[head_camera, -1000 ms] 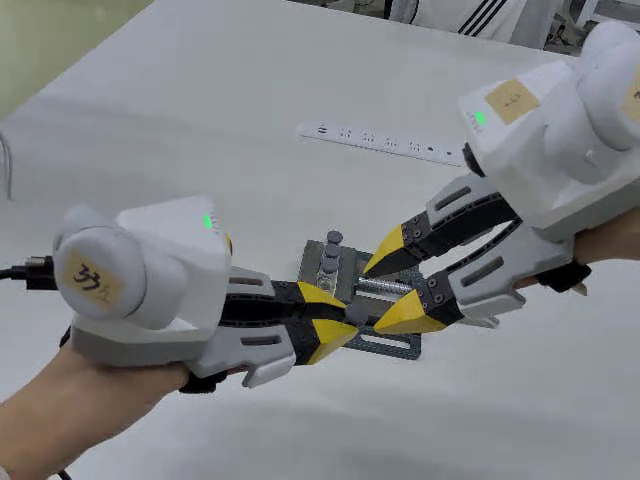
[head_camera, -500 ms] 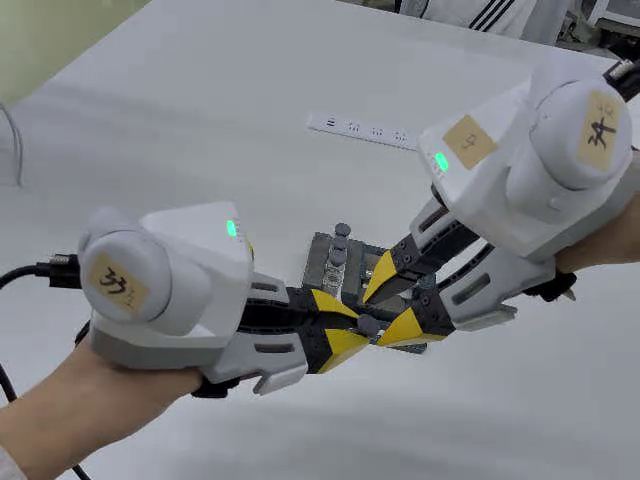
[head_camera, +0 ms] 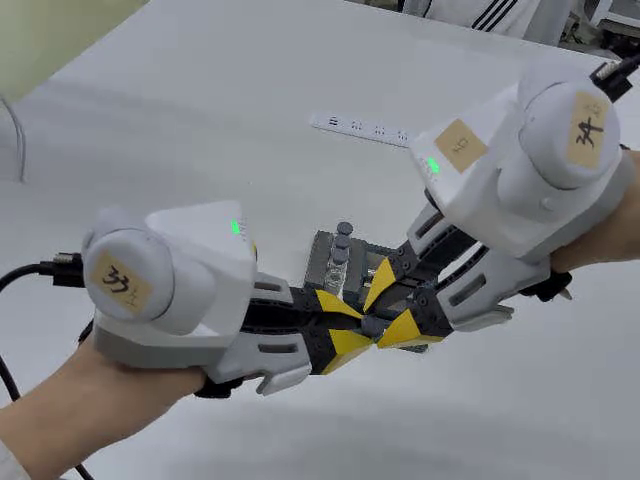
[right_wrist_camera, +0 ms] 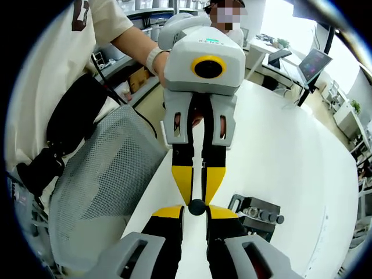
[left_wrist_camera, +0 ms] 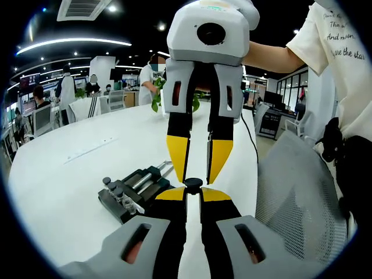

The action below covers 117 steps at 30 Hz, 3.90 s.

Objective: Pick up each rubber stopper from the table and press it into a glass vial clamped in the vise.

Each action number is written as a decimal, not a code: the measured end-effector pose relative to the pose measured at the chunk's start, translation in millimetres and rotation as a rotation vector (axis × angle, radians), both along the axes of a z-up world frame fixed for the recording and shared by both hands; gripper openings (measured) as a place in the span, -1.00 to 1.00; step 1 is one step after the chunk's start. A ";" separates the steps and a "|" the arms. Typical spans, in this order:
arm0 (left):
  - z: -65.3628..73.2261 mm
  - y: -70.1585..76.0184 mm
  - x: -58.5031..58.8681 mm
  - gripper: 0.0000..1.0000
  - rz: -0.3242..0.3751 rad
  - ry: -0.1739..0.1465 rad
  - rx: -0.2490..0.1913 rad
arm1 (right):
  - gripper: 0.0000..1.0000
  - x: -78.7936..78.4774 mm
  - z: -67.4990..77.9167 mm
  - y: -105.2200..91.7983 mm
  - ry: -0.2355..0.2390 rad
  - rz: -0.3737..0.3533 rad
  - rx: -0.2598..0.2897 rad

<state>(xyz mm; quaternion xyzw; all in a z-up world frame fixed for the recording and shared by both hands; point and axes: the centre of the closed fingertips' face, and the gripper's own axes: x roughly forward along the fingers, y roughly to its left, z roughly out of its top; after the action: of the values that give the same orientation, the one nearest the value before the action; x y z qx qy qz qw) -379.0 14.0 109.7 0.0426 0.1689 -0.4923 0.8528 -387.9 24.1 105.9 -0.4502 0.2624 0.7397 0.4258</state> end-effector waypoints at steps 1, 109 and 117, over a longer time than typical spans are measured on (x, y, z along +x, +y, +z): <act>-0.1 -0.3 0.1 -0.92 -0.001 0.001 -0.001 | -0.79 0.2 0.0 -0.1 -0.001 0.002 -0.001; -61.2 111.5 30.3 0.85 0.423 0.140 0.059 | -0.91 98.0 -64.5 38.4 -0.244 0.287 -0.092; -63.3 109.9 29.5 0.83 0.419 0.147 0.056 | -0.91 98.2 -69.4 38.1 -0.236 0.288 -0.106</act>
<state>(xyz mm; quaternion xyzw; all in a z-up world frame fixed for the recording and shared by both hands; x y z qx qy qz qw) -349.6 123.8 46.4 -0.0059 0.2493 -0.3013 0.9204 -289.7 62.2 36.5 -0.5886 0.1818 0.7202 0.3191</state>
